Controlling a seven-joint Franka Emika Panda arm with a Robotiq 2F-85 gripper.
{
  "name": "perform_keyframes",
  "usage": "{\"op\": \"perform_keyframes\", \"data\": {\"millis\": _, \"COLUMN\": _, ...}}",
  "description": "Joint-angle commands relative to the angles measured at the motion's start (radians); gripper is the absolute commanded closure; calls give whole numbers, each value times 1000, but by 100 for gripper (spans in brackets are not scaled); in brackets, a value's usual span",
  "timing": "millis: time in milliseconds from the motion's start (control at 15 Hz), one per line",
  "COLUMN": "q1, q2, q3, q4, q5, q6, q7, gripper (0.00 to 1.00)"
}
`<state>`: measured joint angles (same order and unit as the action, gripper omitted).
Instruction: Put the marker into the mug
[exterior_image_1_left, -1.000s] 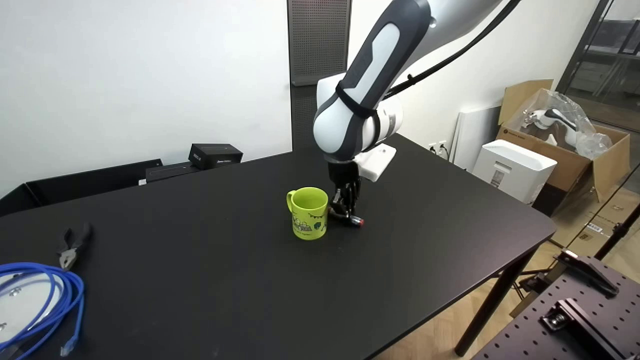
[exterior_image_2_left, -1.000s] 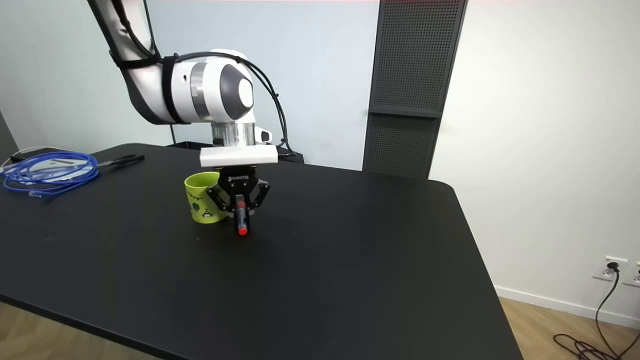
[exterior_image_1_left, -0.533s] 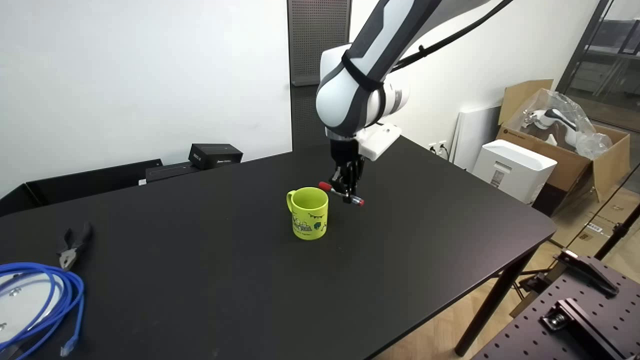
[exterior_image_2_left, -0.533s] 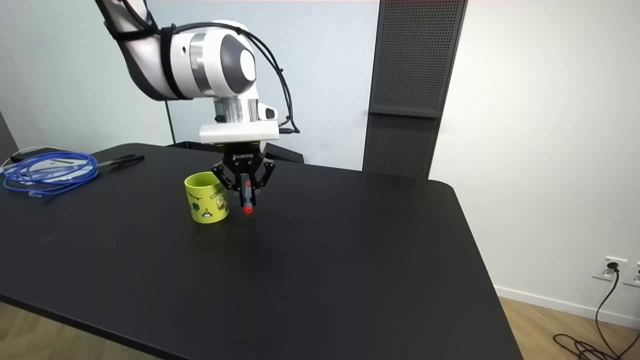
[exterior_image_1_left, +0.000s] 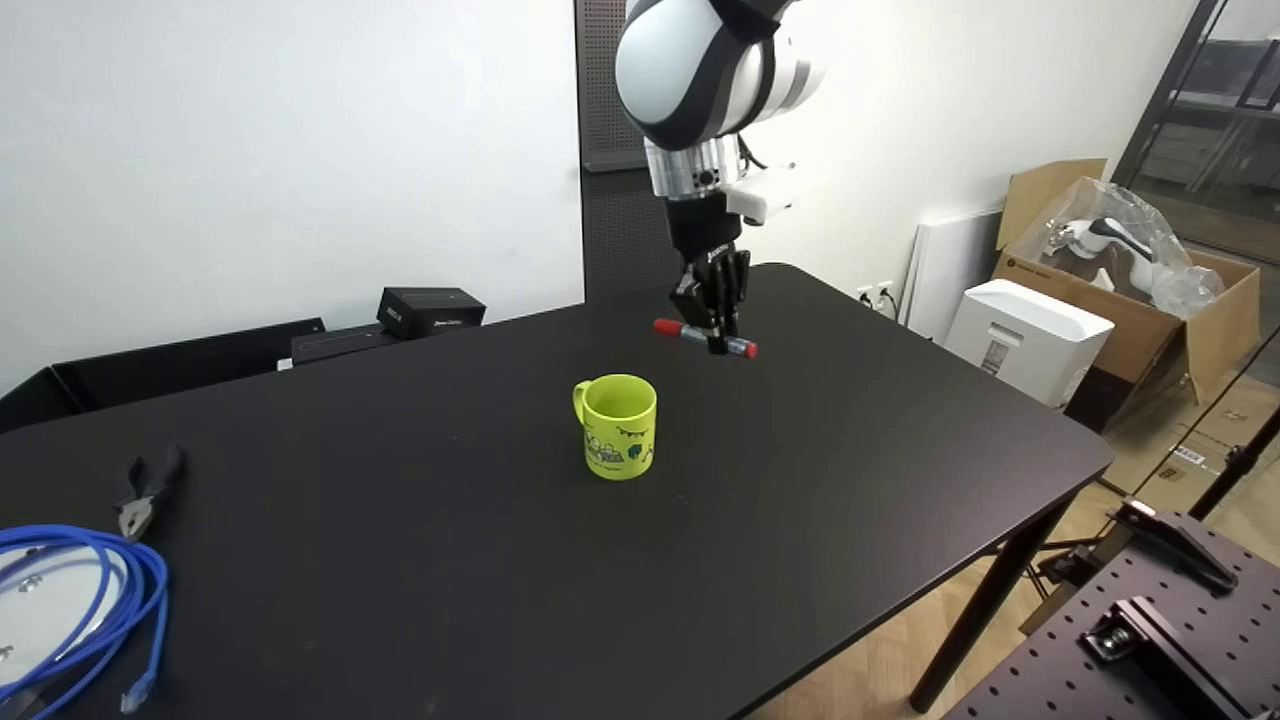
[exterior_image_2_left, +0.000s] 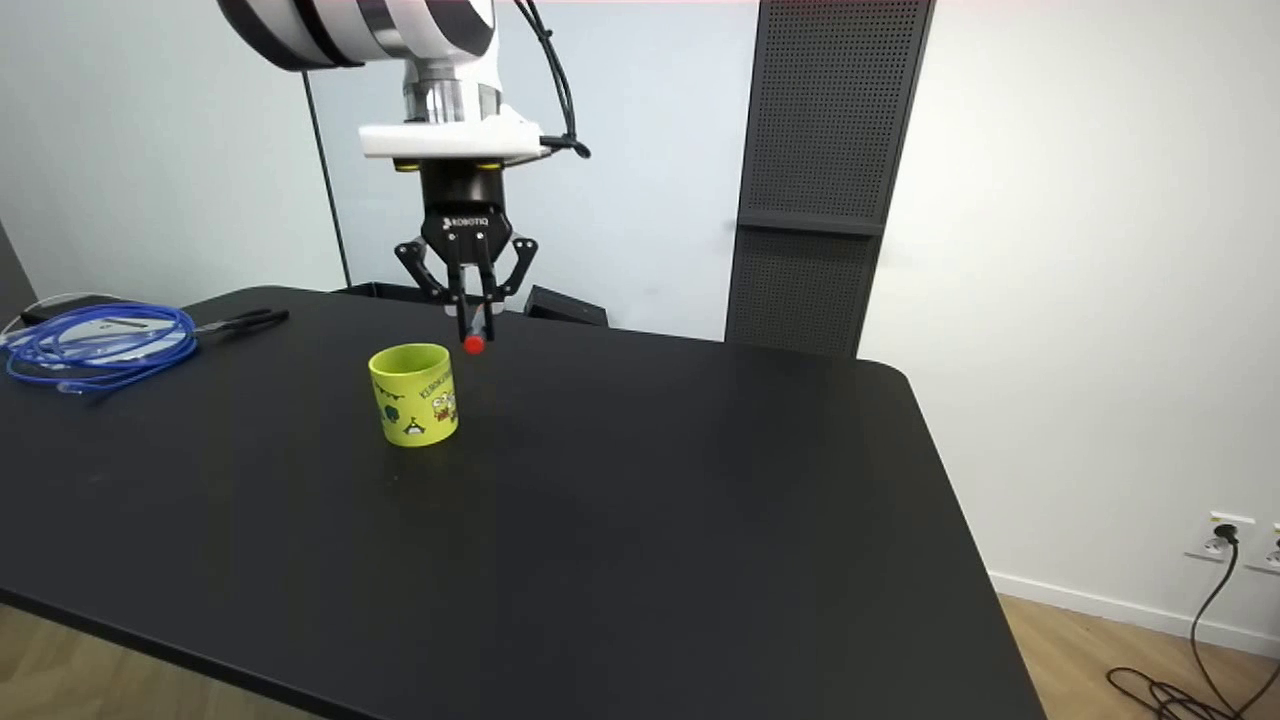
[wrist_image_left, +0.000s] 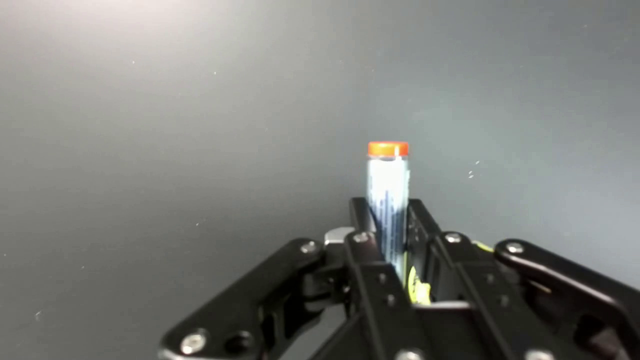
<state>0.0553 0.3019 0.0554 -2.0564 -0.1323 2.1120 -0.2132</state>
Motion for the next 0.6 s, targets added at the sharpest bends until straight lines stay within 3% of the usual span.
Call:
{"op": "perform_keyframes", "data": {"millis": 0, "q1": 18, "q2": 12, "q3": 34, "q4": 83, "q5": 29, "q6": -205, "q7": -14, "gripper": 95}}
{"op": "perform_keyframes", "data": {"millis": 533, "q1": 48, "q2": 109, "q3": 67, "q4": 249, "q5": 58, "q6": -468, "q7": -20, "gripper": 95}}
